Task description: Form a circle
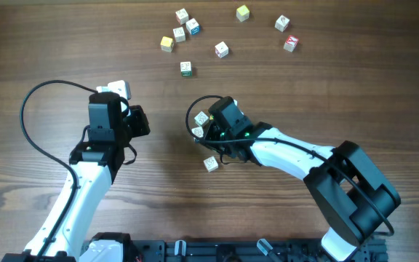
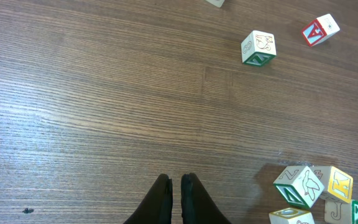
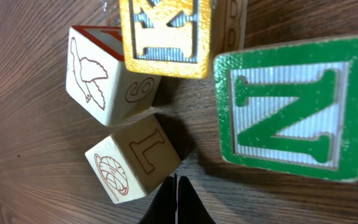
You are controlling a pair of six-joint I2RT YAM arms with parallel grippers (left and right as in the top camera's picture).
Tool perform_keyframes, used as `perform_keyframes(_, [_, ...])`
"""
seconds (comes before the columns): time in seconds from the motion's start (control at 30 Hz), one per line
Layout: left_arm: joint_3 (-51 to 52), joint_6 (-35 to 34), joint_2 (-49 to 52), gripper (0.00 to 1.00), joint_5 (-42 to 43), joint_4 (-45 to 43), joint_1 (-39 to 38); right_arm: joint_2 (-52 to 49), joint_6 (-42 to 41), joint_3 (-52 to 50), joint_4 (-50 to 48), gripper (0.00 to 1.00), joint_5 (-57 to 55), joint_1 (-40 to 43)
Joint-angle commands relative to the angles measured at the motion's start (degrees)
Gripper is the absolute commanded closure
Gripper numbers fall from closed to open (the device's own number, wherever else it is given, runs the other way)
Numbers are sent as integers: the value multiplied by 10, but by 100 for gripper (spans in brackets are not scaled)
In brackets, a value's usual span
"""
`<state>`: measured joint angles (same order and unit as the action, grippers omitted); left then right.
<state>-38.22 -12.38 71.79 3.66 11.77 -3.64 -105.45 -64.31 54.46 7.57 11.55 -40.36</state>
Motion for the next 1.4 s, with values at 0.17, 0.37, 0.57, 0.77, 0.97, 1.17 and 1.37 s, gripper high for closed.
perform_keyframes(0.17, [-4, -1, 4, 91, -5, -2, 3, -11, -2, 2, -7, 96, 1, -3])
perform_keyframes(0.37, [-4, -1, 4, 91, -5, -2, 3, -11, -2, 2, 2, 96, 0, -3])
perform_keyframes(0.57, [-4, -1, 4, 91, -5, -2, 3, 3, 36, 2, 6, 96, -1, -3])
perform_keyframes(0.77, [-4, -1, 4, 91, -5, -2, 3, 92, 81, 2, 43, 96, -41, -3])
perform_keyframes(0.97, [-4, -1, 4, 91, -5, -2, 3, 217, 101, 2, 168, 73, -69, -4])
perform_keyframes(1.17, [-4, -1, 4, 91, -5, -2, 3, 192, 133, 2, 248, 27, -54, -49])
perform_keyframes(1.37, [-4, -1, 4, 87, -5, -2, 3, 108, 133, 2, 241, 1, -73, -105])
